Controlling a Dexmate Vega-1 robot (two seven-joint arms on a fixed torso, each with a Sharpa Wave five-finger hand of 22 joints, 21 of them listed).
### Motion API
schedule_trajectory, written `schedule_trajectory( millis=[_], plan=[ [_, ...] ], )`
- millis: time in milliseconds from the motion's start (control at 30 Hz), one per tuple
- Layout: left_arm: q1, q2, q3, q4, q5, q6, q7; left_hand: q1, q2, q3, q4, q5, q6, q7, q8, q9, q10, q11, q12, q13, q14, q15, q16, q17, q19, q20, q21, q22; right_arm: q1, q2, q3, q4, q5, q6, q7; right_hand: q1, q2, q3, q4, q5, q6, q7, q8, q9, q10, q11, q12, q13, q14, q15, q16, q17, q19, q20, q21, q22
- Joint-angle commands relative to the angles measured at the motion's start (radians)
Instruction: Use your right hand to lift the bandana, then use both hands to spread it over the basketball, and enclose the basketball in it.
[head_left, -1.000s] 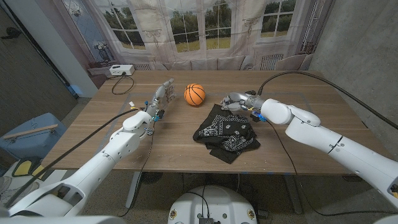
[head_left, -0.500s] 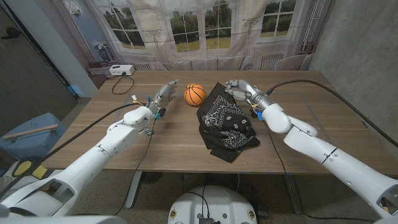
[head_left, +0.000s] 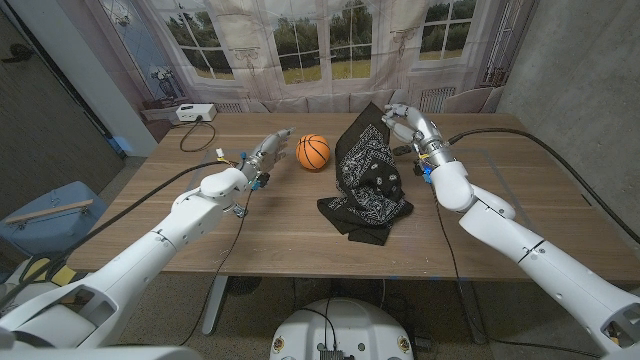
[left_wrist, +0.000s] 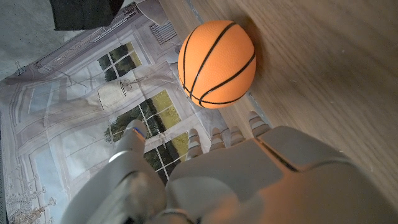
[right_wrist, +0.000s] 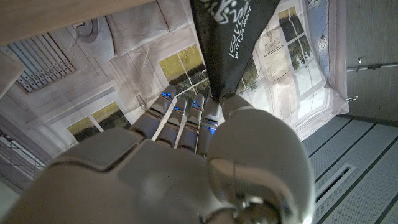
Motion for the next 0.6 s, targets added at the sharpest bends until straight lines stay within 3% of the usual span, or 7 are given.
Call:
schedule_trajectory(
  millis=[33,267,600],
  plan=[
    [-0.005,0.015,0.021,-0.039,0.039,0.015,0.001,0.021,-0.001,0.003,-0.008,0.004,0.028,-0.012,0.012,0.003,0.019,-0.002,0.014,0.003,-0.002,0.007,0.007,0.006,0.004,0.010,0.003,0.005,-0.041,-0.015,0.129,-0.080,0.078,-0.021,-0.067,0.000,0.000,-0.006,0.002,0.010,0.041,-0.050,0.009,0.010,0.000,-0.007,0.003,0.005,0.006,-0.092,0.012,0.006,0.008,-0.007,0.007,0.003],
    [-0.006,0.022,0.034,-0.060,0.072,0.017,0.006,0.044,-0.010,0.005,-0.013,0.006,0.081,-0.033,0.027,0.005,0.041,-0.001,0.022,0.003,0.003,0.012,0.008,0.006,0.008,0.014,0.005,0.005,-0.064,-0.014,0.199,-0.166,0.048,-0.092,-0.143,0.004,0.000,-0.013,0.004,0.012,0.043,-0.052,0.018,0.018,0.006,-0.014,0.004,0.006,0.008,-0.097,0.017,0.012,0.011,-0.010,0.010,0.003],
    [0.001,0.018,0.036,-0.056,0.076,0.000,-0.007,0.061,-0.014,0.007,-0.014,0.006,0.113,-0.027,0.034,0.005,0.051,0.001,0.025,0.003,0.005,0.017,0.008,0.006,0.008,0.015,0.004,0.005,-0.059,0.007,0.226,-0.215,0.007,-0.136,-0.201,0.007,-0.002,-0.024,0.005,0.016,0.049,-0.054,0.028,0.022,0.013,-0.022,0.005,0.010,0.008,-0.106,0.024,0.020,0.015,-0.017,0.013,0.004]
  ],
)
